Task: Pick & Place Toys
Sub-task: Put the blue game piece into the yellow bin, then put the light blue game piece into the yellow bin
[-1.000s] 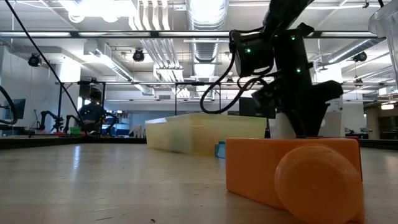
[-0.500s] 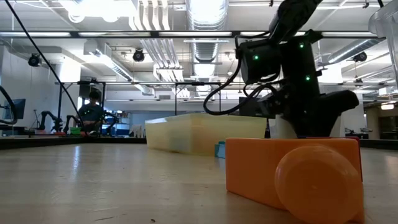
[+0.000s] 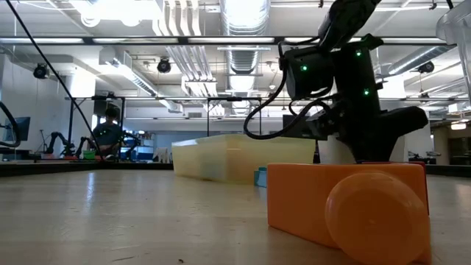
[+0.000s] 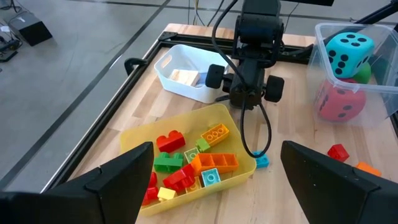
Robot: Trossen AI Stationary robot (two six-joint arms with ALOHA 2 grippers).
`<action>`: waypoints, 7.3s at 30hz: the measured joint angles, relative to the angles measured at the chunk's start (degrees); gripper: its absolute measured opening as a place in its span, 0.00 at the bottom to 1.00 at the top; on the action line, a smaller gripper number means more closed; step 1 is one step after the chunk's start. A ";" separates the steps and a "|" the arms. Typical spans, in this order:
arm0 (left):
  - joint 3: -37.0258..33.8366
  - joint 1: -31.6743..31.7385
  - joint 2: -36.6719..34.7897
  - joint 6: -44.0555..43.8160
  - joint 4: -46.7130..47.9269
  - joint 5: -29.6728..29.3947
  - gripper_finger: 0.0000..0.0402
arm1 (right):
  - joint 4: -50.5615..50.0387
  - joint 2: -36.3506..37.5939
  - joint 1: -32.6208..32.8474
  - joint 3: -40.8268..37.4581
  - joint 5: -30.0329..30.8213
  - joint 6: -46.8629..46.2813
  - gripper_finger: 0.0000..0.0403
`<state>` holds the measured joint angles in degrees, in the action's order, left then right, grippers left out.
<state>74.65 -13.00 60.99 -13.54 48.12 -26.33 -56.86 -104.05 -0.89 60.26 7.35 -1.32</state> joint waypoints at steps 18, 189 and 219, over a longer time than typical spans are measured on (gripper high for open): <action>0.00 0.01 0.00 0.00 0.00 0.04 0.87 | -1.49 -0.07 3.86 5.42 -7.92 -6.48 0.31; 0.00 0.01 0.00 -1.79 1.05 0.90 0.87 | 1.72 -21.34 9.38 34.03 -4.17 -61.99 0.73; 0.00 0.00 0.00 -1.81 1.09 0.89 0.87 | 5.47 -21.22 11.99 34.32 -5.50 -56.70 0.32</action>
<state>74.65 -13.00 60.99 -15.35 49.21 -25.43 -51.39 -125.27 11.10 94.59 1.85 -58.02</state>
